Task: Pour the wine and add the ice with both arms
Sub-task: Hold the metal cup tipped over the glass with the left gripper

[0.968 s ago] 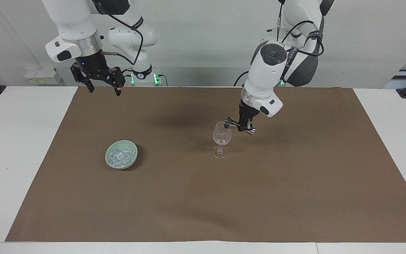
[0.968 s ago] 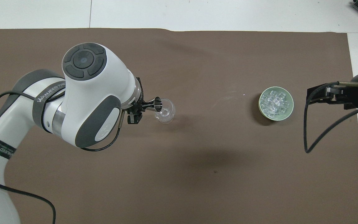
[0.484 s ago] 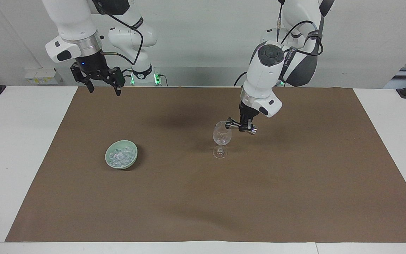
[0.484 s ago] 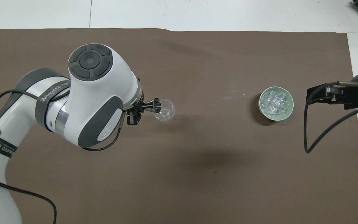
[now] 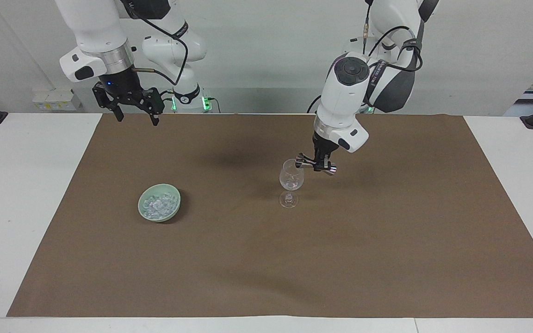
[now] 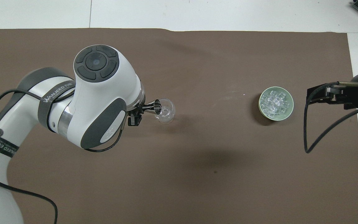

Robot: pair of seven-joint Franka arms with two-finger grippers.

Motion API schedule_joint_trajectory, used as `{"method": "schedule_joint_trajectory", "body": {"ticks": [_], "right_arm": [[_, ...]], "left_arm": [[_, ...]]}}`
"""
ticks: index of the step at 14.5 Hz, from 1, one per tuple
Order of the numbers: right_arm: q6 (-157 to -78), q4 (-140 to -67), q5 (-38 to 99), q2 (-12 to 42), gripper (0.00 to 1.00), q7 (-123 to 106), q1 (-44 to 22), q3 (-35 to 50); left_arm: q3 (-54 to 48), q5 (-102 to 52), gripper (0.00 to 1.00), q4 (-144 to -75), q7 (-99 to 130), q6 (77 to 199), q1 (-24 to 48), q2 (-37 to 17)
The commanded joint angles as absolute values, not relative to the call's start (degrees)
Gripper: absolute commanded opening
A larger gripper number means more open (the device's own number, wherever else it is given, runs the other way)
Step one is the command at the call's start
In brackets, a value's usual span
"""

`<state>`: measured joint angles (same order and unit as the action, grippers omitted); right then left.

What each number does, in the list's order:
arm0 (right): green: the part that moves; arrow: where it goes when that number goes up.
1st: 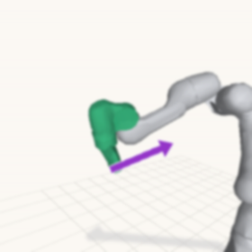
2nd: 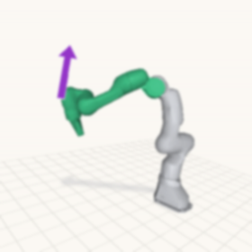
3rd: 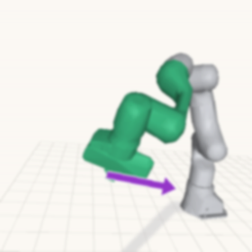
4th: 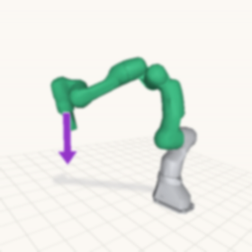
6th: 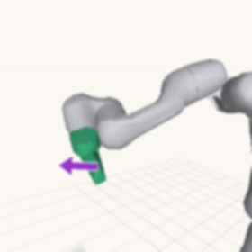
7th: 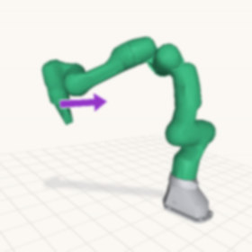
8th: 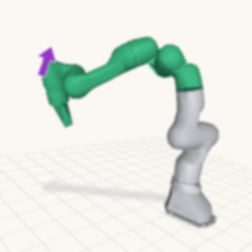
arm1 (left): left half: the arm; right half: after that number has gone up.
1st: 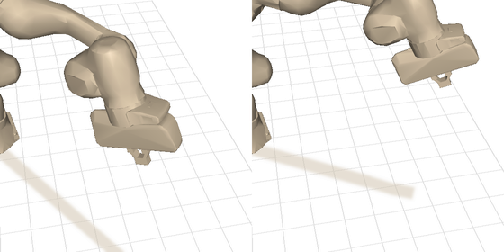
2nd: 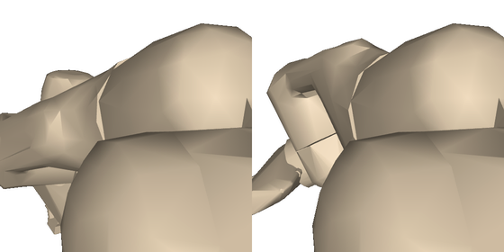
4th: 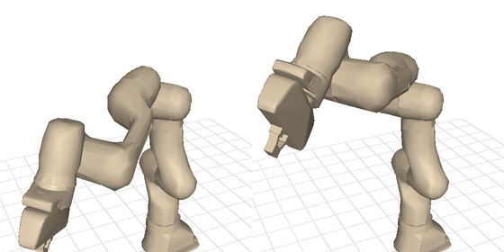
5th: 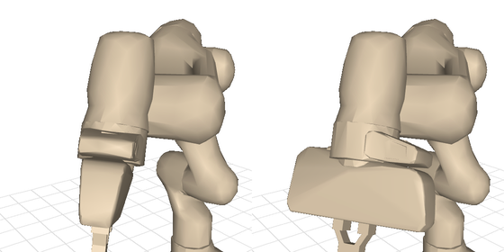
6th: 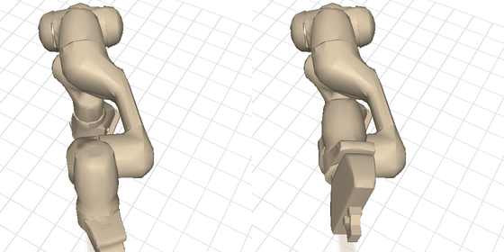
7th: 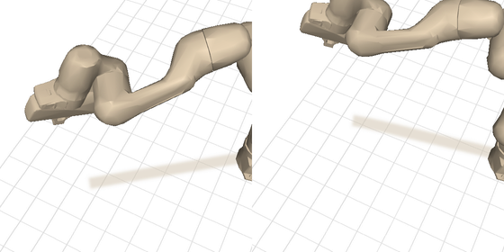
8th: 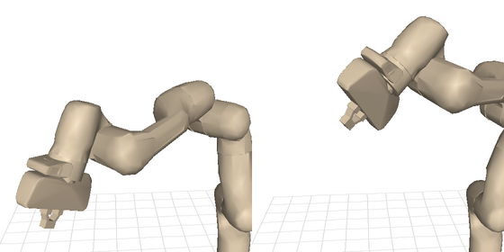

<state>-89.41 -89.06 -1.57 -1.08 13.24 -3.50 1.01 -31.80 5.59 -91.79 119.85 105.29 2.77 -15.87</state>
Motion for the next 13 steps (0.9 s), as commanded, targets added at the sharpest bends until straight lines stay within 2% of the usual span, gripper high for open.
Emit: {"method": "schedule_joint_trajectory", "body": {"ticks": [1, 13], "right_arm": [[-89.12, -89.38, -0.44, -1.32, 1.00, 11.69, -2.72, 1.14], [-89.12, -89.38, -0.44, -1.32, 1.00, 11.69, -2.72, 1.14]], "left_arm": [[-32.61, 8.43, 0.00, -87.73, 121.20, 102.14, 3.08, -17.92], [-35.24, 13.00, 0.00, -85.96, 122.87, 97.83, 3.25, -19.42]]}}
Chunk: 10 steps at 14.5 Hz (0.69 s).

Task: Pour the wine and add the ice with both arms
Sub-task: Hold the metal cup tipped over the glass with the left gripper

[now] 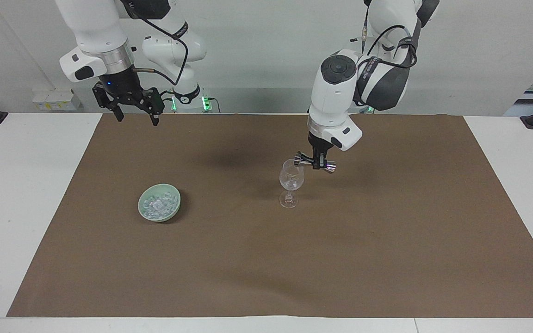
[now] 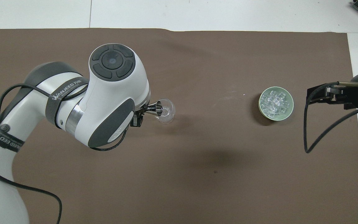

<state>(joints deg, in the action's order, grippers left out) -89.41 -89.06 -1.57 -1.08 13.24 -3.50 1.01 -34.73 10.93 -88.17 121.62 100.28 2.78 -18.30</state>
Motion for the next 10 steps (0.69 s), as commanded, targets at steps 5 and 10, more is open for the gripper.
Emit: {"method": "schedule_joint_trajectory", "body": {"ticks": [5, 10], "right_arm": [[-89.12, -89.38, -0.44, -1.32, 1.00, 11.69, -2.72, 1.14], [-89.12, -89.38, -0.44, -1.32, 1.00, 11.69, -2.72, 1.14]], "left_arm": [[-36.38, 14.50, 0.00, -83.59, 125.24, 96.77, 3.25, -20.91], [-36.82, 15.91, 0.00, -83.14, 126.47, 96.42, 4.04, -21.09]]}}
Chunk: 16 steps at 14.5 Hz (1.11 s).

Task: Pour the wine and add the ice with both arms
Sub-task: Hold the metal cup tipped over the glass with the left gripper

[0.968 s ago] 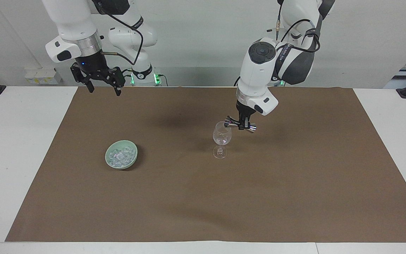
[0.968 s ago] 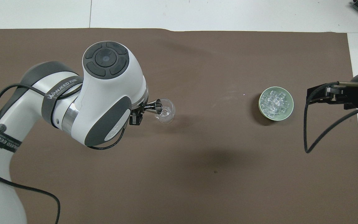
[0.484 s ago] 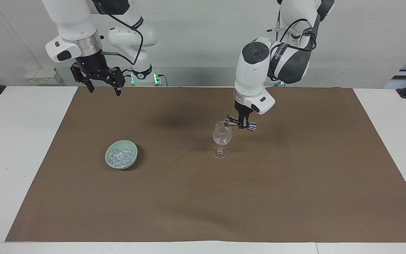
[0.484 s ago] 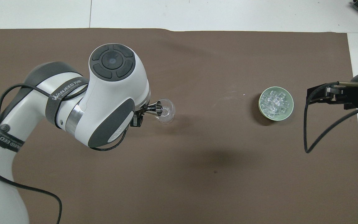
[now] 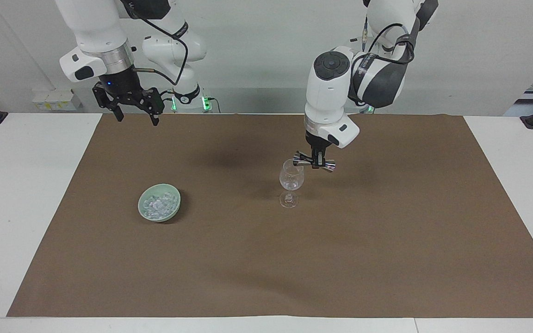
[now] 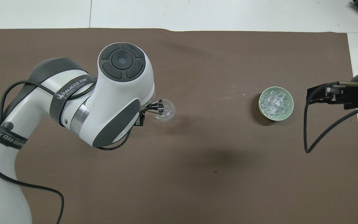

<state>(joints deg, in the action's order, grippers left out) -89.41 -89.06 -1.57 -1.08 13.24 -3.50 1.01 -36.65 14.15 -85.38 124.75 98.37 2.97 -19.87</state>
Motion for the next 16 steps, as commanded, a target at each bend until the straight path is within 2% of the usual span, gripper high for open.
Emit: {"method": "schedule_joint_trajectory", "body": {"ticks": [1, 16], "right_arm": [[-89.12, -89.38, -0.44, -1.32, 1.00, 11.69, -2.72, 1.14], [-88.95, -89.38, -0.44, -1.32, 1.00, 11.51, -2.64, 0.97]], "left_arm": [[-36.91, 16.78, 0.00, -83.14, 126.56, 96.33, 4.04, -21.27], [-38.41, 20.74, 0.00, -82.00, 128.14, 94.40, 4.39, -21.88]]}}
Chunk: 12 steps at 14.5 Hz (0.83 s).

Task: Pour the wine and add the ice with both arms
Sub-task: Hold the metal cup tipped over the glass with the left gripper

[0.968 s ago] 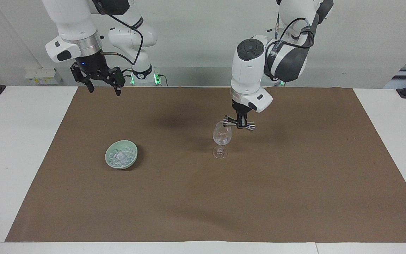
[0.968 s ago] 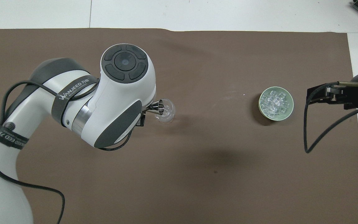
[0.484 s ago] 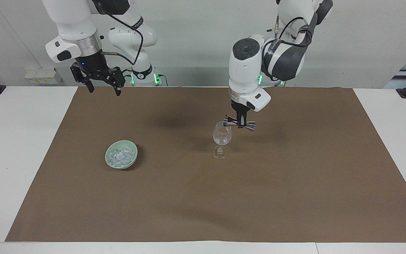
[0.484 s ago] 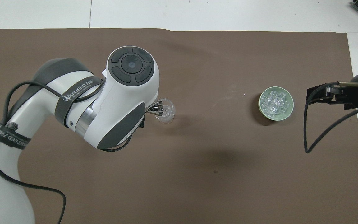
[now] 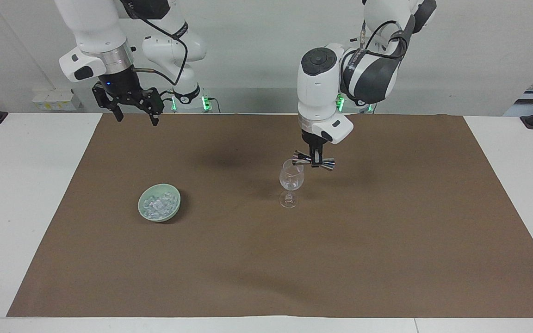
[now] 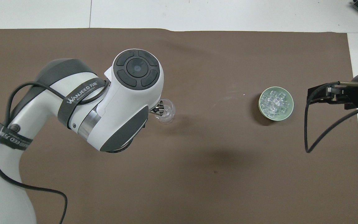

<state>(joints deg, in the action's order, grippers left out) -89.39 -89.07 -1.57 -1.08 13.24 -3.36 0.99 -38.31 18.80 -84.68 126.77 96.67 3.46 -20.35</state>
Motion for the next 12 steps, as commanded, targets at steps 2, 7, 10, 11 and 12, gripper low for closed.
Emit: {"method": "schedule_joint_trajectory", "body": {"ticks": [2, 7, 10, 11, 12], "right_arm": [[-89.56, -89.38, -0.44, -1.32, 1.00, 11.08, -2.64, 0.97], [-89.65, -89.47, -0.44, -1.32, 1.00, 10.90, -2.72, 1.05], [-90.43, -89.47, -0.44, -1.32, 1.00, 10.99, -2.72, 1.05], [-91.92, -89.73, -0.44, -1.32, 1.00, 10.90, -2.99, 1.05], [-92.98, -90.00, -0.44, -1.32, 1.00, 10.90, -3.08, 1.05]], "left_arm": [[-39.02, 21.79, 0.00, -81.91, 128.76, 94.22, 4.39, -22.15], [-39.29, 23.03, 0.00, -81.91, 129.81, 94.04, 4.31, -22.15], [-39.37, 23.64, 0.00, -81.91, 130.51, 93.69, 4.39, -22.24], [-39.38, 23.73, 0.00, -81.91, 131.30, 93.78, 4.39, -22.24], [-39.38, 23.82, 0.00, -81.91, 131.83, 93.78, 4.39, -22.24]]}}
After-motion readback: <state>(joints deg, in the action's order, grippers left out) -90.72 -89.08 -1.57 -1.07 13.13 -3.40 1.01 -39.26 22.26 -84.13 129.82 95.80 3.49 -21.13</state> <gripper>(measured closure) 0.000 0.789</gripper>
